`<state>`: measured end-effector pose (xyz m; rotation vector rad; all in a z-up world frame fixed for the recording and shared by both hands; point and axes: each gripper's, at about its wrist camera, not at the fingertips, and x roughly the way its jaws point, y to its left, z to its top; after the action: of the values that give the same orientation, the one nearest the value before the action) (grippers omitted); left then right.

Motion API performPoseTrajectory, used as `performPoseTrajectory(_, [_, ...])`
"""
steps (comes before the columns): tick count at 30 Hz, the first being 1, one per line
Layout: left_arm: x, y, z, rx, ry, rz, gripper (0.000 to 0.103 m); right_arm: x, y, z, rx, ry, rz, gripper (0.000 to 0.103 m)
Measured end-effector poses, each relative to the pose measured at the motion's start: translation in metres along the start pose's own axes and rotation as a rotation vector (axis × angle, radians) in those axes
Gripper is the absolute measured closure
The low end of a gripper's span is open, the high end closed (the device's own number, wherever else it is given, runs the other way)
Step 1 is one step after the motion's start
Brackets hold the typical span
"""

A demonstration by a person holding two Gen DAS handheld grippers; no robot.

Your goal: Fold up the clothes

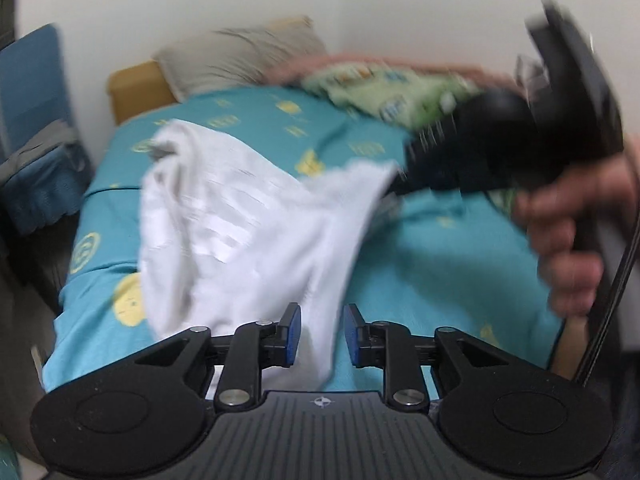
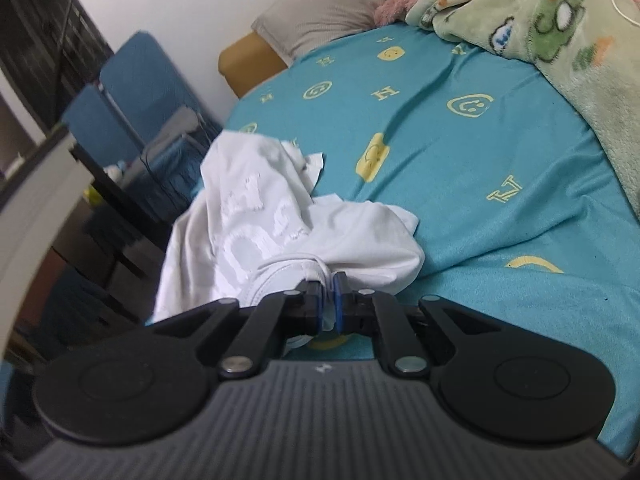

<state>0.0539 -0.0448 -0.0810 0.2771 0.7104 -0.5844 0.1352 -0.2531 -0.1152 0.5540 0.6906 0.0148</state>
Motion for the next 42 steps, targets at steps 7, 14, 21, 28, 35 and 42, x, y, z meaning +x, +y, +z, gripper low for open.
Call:
performPoseTrajectory(7, [0.048, -0.023, -0.011, 0.193, 0.136, 0.136, 0.058, -0.002, -0.007, 0.003, 0.062, 0.007, 0.037, 0.094])
performPoseTrajectory(14, [0.05, -0.004, -0.007, 0.149, 0.13, 0.271, 0.096, -0.002, -0.016, 0.003, 0.091, 0.004, 0.025, 0.094])
performPoseTrajectory(21, [-0.043, 0.049, 0.013, -0.188, -0.272, 0.229, 0.097, 0.003, -0.011, 0.001, 0.066, -0.005, -0.011, 0.083])
performPoseTrajectory(28, [-0.08, 0.084, 0.012, -0.421, -0.448, 0.179, 0.097, 0.019, 0.025, -0.015, -0.262, 0.012, -0.177, 0.029])
performPoseTrajectory(35, [-0.066, 0.091, 0.004, -0.451, -0.355, 0.178, 0.097, -0.009, 0.032, -0.011, -0.305, -0.215, -0.249, 0.037])
performPoseTrajectory(42, [-0.028, 0.088, -0.001, -0.394, -0.181, 0.194, 0.095, -0.037, 0.036, -0.003, -0.305, -0.372, -0.179, 0.066])
